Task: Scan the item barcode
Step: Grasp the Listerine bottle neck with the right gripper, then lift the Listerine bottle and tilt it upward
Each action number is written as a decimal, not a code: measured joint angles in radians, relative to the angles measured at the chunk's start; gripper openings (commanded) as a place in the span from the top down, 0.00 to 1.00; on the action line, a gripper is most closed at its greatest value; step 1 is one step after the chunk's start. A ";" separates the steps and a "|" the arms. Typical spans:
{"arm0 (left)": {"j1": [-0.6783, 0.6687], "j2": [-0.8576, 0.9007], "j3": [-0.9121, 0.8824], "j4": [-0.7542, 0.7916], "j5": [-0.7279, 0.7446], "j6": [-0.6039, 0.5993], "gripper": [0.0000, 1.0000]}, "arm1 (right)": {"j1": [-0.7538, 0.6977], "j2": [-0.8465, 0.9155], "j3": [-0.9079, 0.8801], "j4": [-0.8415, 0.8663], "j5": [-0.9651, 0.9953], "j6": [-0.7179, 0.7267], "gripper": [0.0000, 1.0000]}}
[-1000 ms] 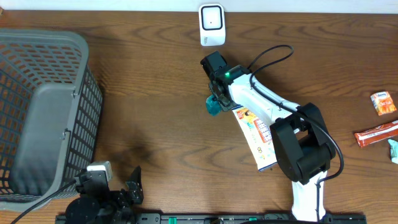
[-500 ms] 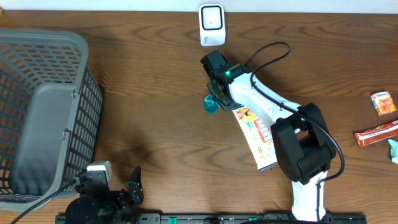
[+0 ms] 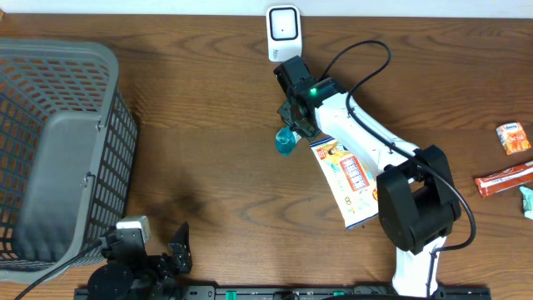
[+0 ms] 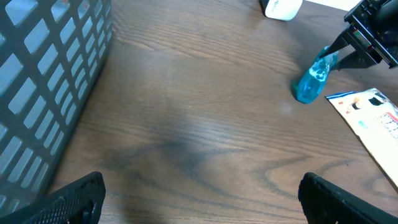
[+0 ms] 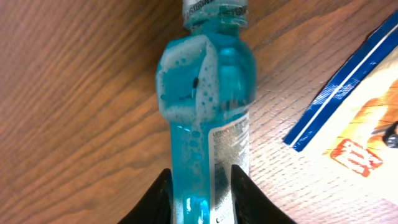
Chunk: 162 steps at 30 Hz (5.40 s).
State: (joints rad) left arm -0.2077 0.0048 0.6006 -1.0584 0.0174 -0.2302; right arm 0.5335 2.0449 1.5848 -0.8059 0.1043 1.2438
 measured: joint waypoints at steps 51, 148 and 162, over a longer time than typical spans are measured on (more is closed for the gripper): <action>0.000 0.000 0.000 0.000 0.000 0.000 0.01 | -0.056 -0.010 -0.005 0.046 0.040 -0.121 0.01; 0.000 0.000 0.000 0.000 0.000 0.000 0.01 | -0.066 -0.396 -0.335 0.422 0.015 -0.836 0.73; 0.000 0.000 0.000 0.000 0.000 0.000 0.01 | 0.000 -0.400 -0.335 0.425 0.129 -0.914 0.40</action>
State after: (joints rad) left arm -0.2077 0.0048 0.6006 -1.0584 0.0174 -0.2306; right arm 0.5335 1.6451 1.2499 -0.3813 0.2337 0.3298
